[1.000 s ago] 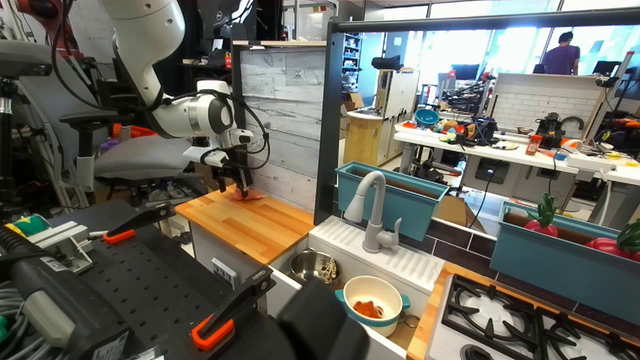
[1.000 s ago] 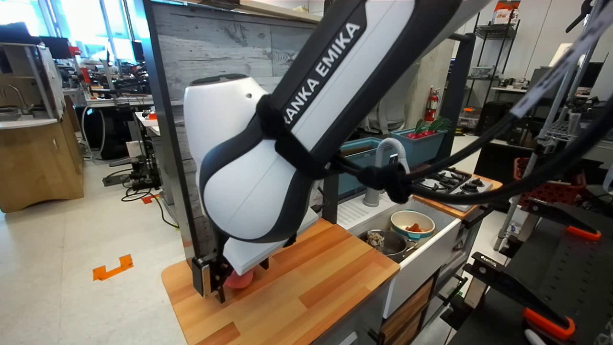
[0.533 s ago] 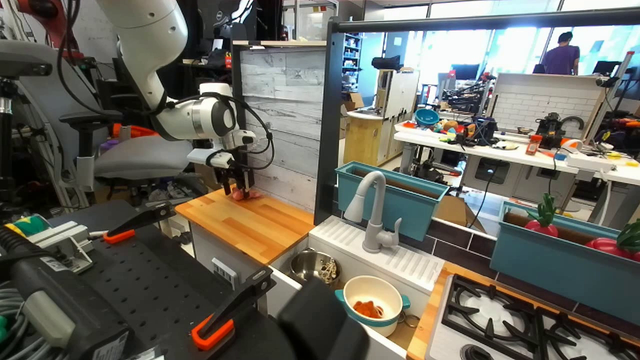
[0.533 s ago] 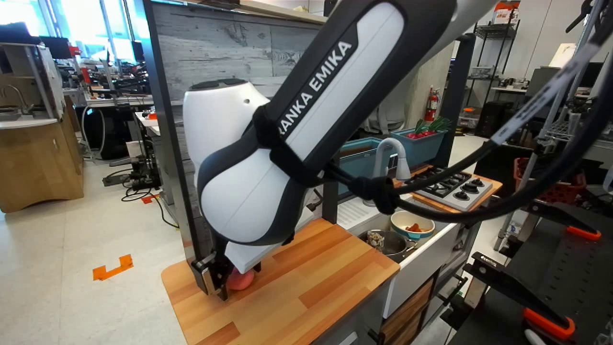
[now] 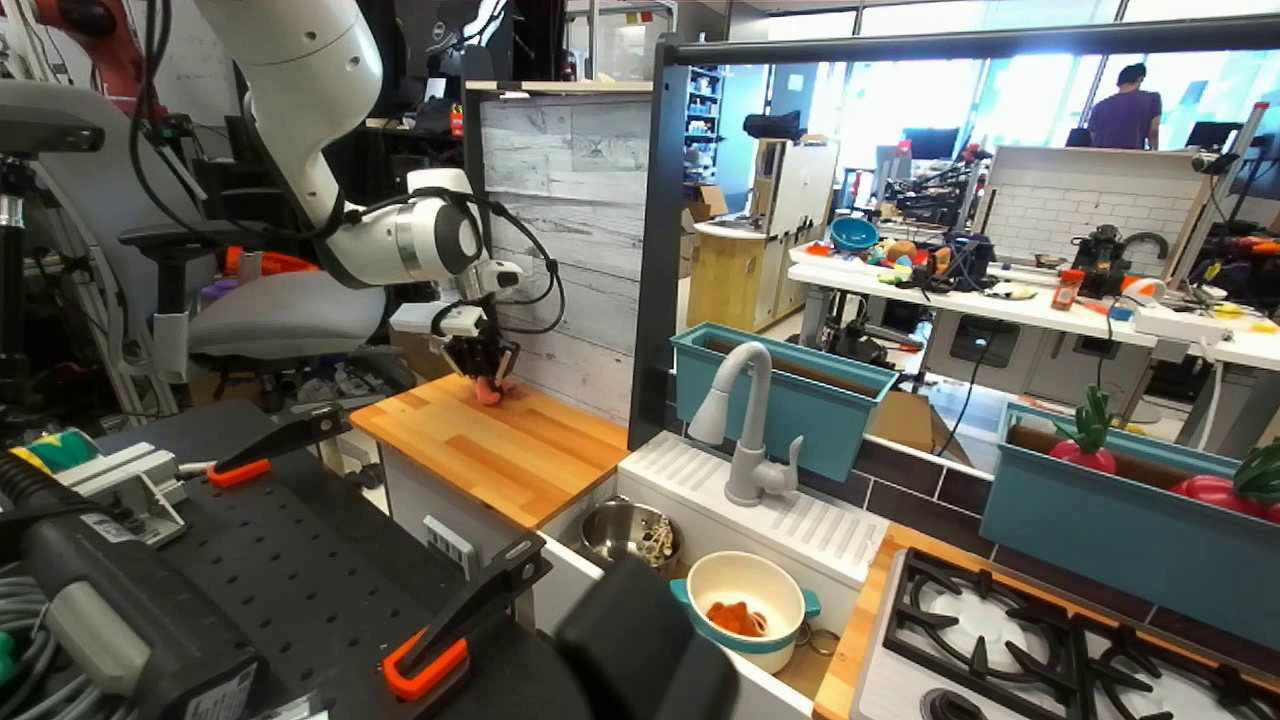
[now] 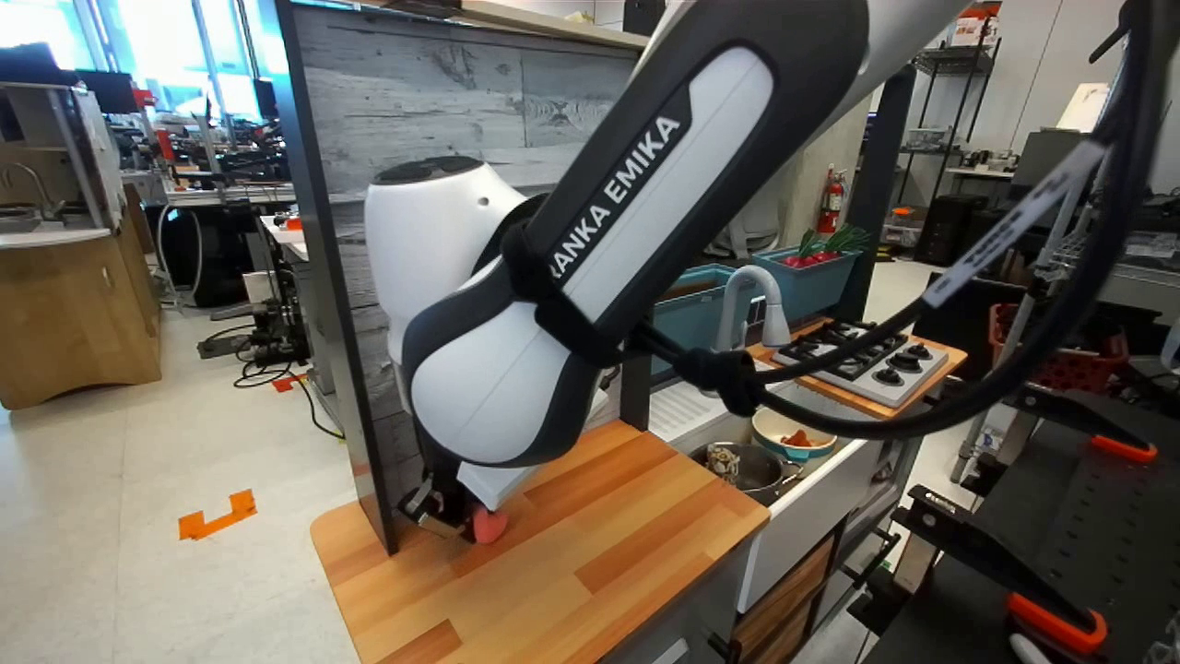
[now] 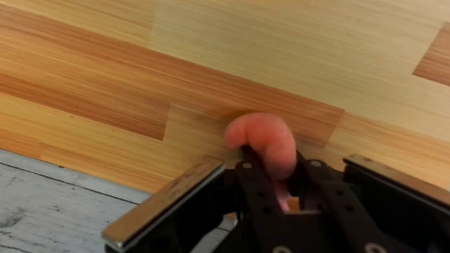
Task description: Shift the bunny toy closer to the sink
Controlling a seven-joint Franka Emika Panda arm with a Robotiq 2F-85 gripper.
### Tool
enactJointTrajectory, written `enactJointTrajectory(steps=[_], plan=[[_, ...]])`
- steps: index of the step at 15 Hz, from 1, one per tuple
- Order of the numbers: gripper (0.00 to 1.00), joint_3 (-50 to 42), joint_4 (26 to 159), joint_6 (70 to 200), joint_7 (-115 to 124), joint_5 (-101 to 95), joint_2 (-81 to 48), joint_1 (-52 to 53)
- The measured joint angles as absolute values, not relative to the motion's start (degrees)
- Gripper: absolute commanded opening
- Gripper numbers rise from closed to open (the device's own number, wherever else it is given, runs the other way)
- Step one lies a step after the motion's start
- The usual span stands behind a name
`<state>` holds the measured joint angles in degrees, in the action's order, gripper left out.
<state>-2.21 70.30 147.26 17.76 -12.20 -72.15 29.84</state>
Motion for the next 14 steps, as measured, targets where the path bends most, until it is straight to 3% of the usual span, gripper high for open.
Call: enactJointTrajectory(steps=[7, 14], plan=[[0.04, -0.6, 71.3, 147.2, 17.0, -11.9, -69.0, 29.9], [0.04, 1.2, 85.5, 142.3, 19.5, -7.6, -56.8, 29.1]])
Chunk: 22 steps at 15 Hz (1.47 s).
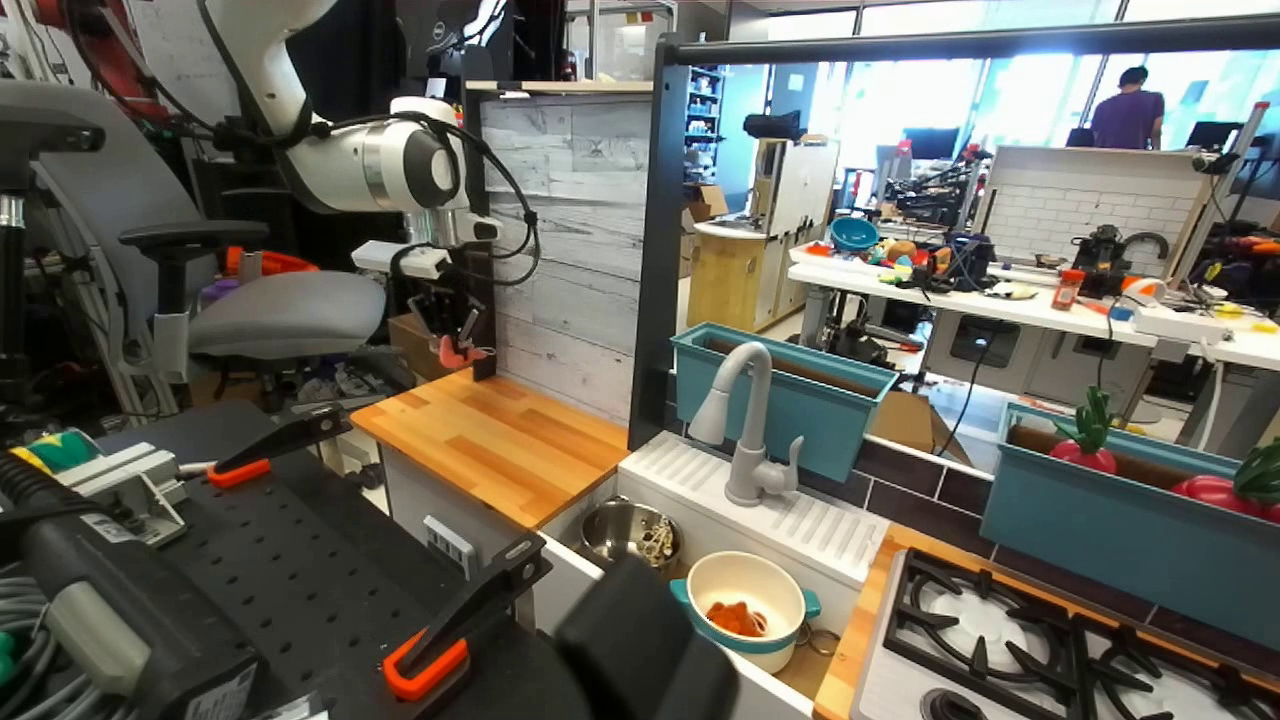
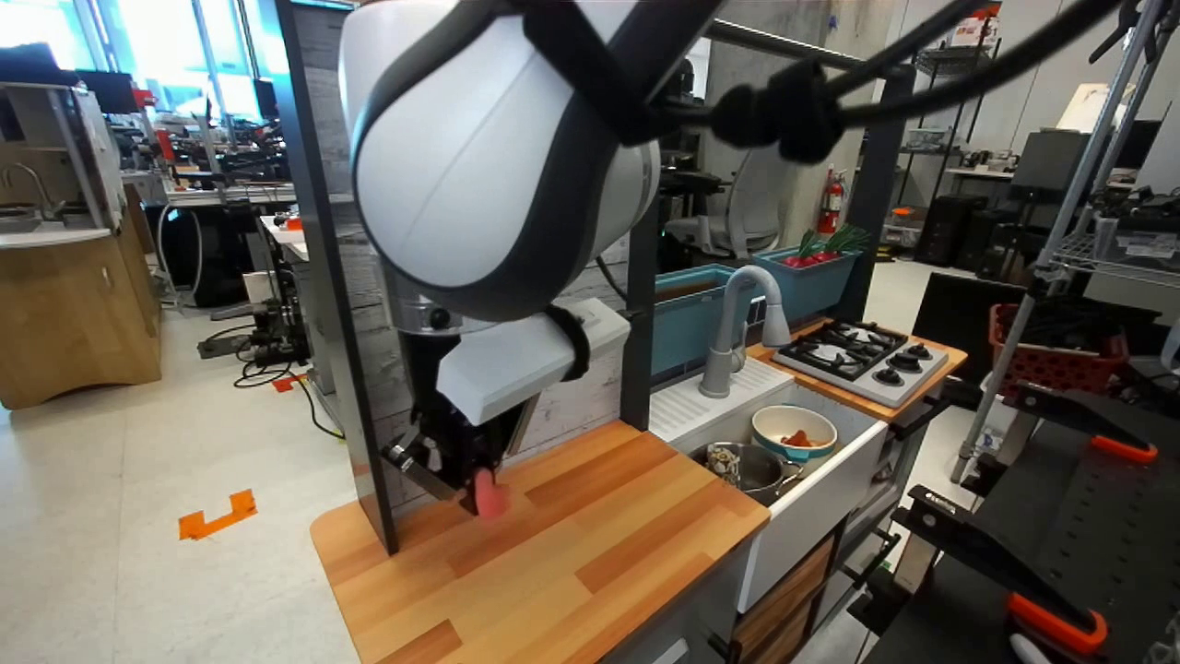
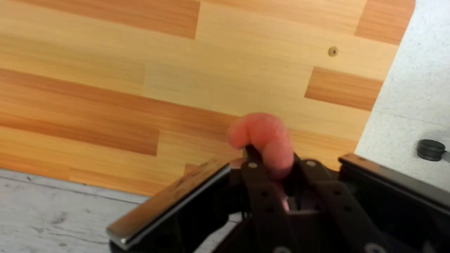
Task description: Shift the bunny toy closer to the sink
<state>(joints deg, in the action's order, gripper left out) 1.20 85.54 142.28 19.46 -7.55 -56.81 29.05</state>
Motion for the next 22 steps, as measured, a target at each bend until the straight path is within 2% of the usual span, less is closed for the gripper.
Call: enactJointTrajectory(steps=[6, 11, 22], plan=[[0.04, -1.2, 98.8, 141.2, 24.2, -7.1, -48.9, 26.8], [0.04, -4.5, 104.8, 141.2, 25.4, -7.1, -48.1, 23.8], [0.04, -6.5, 103.0, 140.6, 25.4, -8.7, -55.3, 21.6]])
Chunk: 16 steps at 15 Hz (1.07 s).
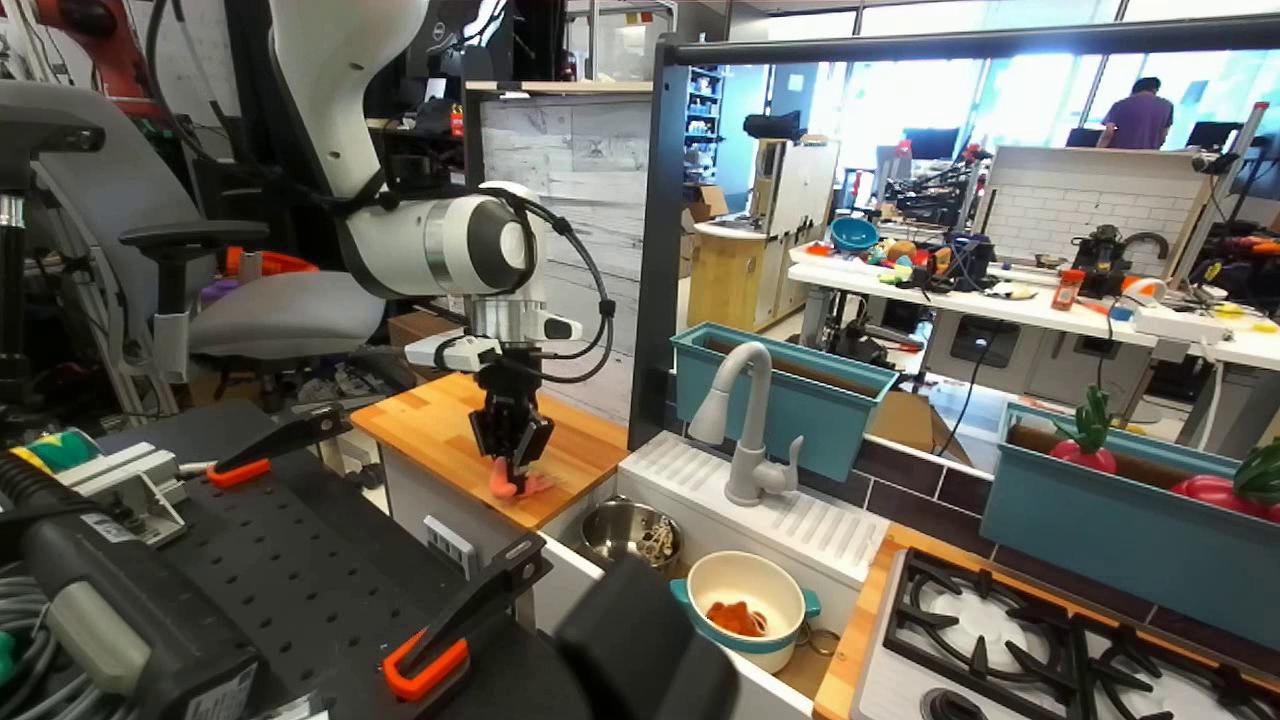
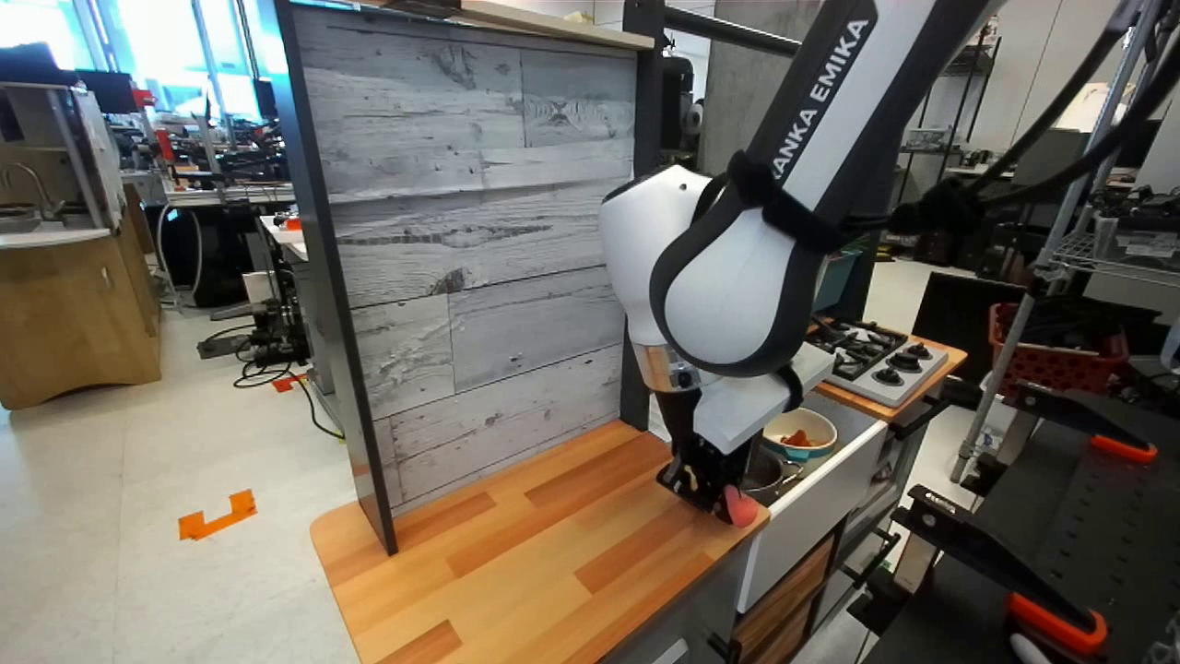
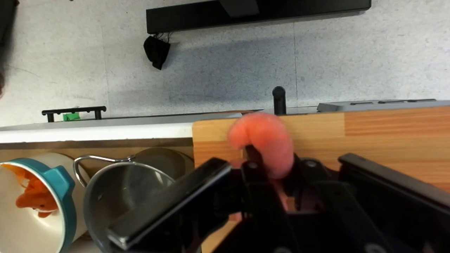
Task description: Shift the bunny toy closer to the sink
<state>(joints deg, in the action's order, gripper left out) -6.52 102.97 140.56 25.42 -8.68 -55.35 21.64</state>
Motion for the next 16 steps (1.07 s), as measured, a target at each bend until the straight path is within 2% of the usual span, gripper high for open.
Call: enactJointTrajectory(steps=[1, 3, 10, 16], plan=[[0.4, -6.6, 102.1, 140.6, 25.4, -9.1, -55.9, 21.7], [0.48, -6.7, 100.5, 140.5, 25.4, -10.1, -56.8, 21.8], [0.98, -6.0, 96.0, 140.1, 24.3, -11.1, -58.3, 22.4], [1.0, 1.4, 96.8, 135.6, 18.8, -5.9, -50.7, 20.2]])
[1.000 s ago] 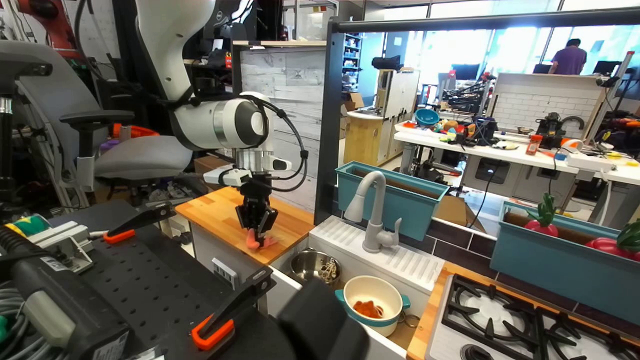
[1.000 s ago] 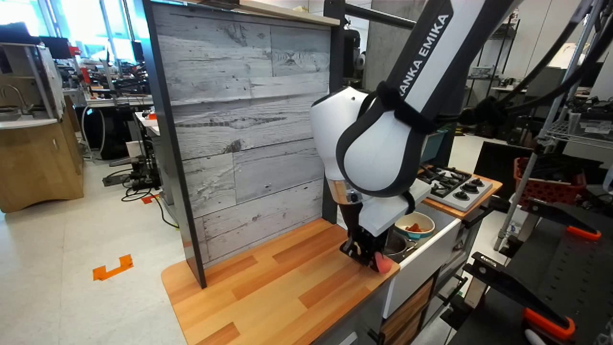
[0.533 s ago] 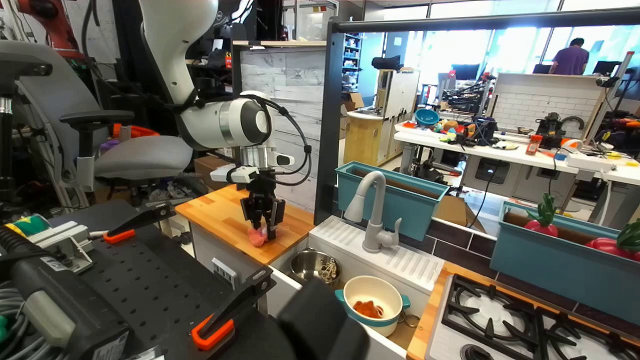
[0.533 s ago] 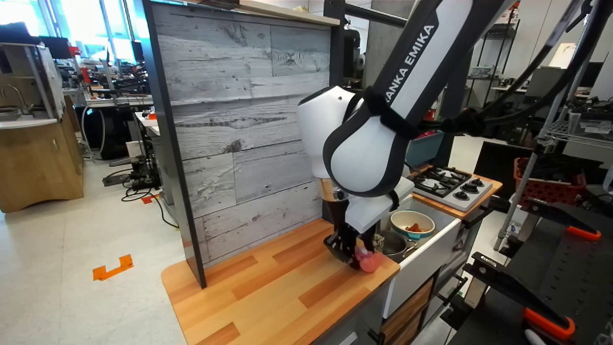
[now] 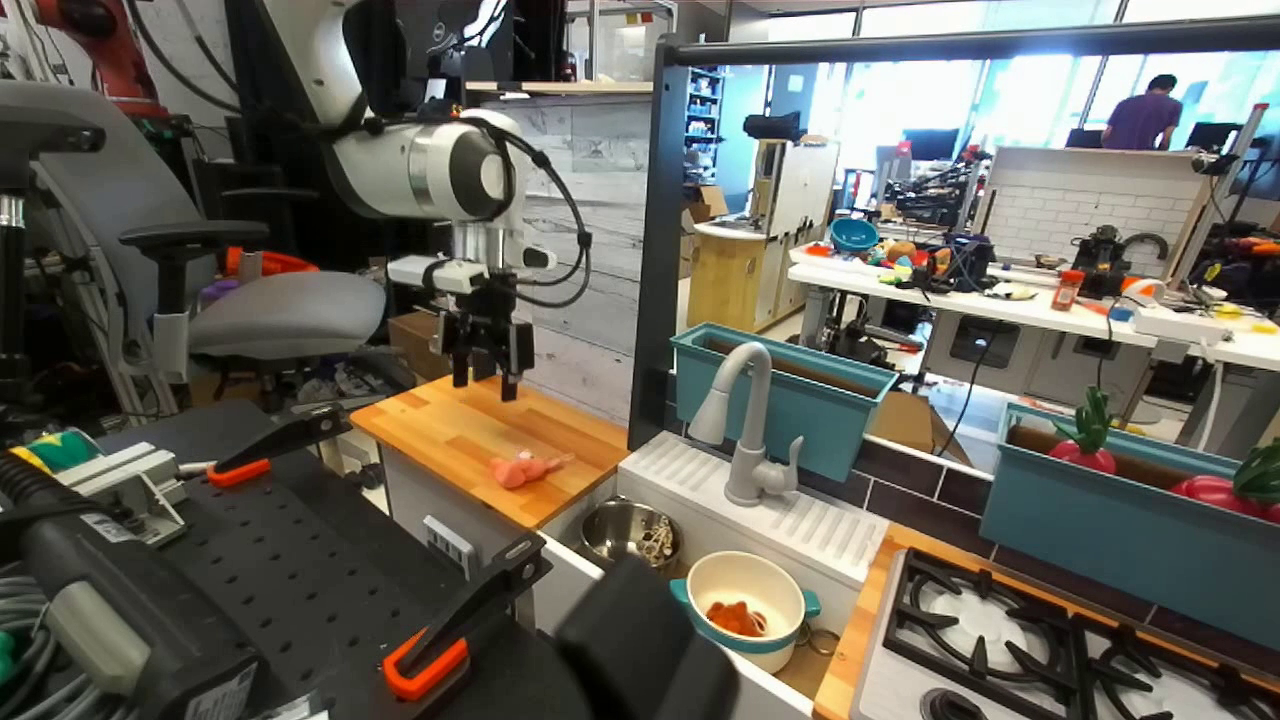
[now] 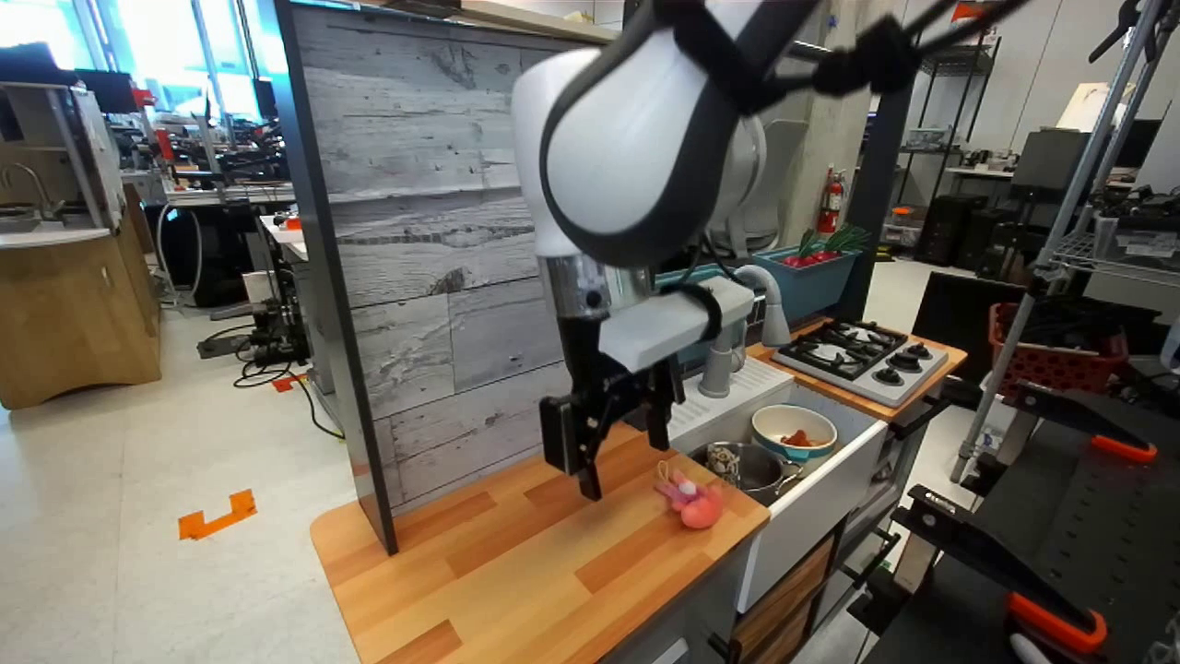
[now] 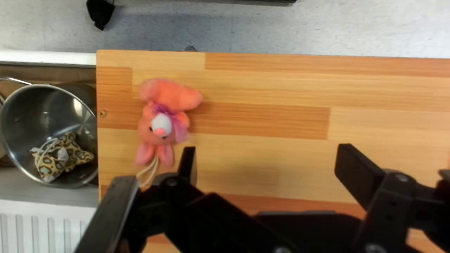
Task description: Shift the bunny toy closer to the sink
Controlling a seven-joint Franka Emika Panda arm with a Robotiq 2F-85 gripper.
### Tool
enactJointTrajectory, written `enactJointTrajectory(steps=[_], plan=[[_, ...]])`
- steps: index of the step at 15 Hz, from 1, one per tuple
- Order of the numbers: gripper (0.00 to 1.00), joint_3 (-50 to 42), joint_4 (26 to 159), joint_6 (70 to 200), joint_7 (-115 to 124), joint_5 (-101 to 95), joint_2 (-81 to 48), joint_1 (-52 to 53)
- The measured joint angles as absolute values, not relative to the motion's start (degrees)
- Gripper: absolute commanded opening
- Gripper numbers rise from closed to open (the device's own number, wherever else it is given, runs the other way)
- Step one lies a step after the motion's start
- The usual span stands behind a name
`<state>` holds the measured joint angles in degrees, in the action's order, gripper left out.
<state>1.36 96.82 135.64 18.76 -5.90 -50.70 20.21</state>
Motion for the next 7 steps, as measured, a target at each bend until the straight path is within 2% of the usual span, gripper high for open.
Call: enactJointTrajectory(steps=[7], plan=[[1.0, 5.1, 100.6, 129.7, 17.2, -2.5, -37.0, 18.6]])
